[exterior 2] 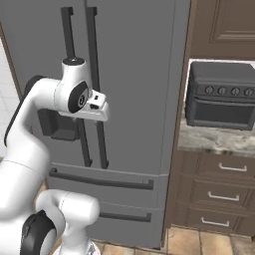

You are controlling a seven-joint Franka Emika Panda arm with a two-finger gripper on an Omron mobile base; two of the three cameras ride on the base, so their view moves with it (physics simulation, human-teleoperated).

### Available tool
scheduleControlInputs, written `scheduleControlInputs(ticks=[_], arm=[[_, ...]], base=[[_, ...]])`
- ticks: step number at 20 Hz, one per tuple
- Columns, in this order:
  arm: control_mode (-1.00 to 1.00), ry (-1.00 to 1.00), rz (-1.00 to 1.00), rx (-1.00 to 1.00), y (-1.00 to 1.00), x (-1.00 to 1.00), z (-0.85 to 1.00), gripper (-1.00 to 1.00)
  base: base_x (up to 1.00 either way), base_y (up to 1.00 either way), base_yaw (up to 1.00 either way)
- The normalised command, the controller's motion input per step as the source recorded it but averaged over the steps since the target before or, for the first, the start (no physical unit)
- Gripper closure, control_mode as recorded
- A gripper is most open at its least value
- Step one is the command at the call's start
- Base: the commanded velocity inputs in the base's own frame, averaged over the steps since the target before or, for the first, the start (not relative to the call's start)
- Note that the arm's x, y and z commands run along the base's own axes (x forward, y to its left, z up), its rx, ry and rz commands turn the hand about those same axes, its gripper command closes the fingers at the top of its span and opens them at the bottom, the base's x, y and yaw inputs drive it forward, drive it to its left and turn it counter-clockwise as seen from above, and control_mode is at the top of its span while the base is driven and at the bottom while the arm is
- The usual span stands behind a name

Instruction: Take the lemon wedge from the fridge and place it on the plate with fish on the dining counter.

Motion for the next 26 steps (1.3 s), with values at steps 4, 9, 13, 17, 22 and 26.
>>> scheduleControlInputs(ticks=[4,9,13,17,22,26], arm=[[1.00,0.00,0.00,0.00,0.00,0.00,0.00,-1.00],[1.00,0.00,0.00,0.00,0.00,0.00,0.00,-1.00],[1.00,0.00,0.00,0.00,0.00,0.00,0.00,-1.00],[1.00,0.00,0.00,0.00,0.00,0.00,0.00,-1.00],[1.00,0.00,0.00,0.00,0.00,0.00,0.00,-1.00],[1.00,0.00,0.00,0.00,0.00,0.00,0.00,-1.00]], base=[[-0.23,0.00,0.00],[-0.20,0.00,0.00],[-0.26,0.00,0.00],[-0.39,0.00,0.00],[-0.51,0.00,0.00],[-0.35,0.00,0.00]])
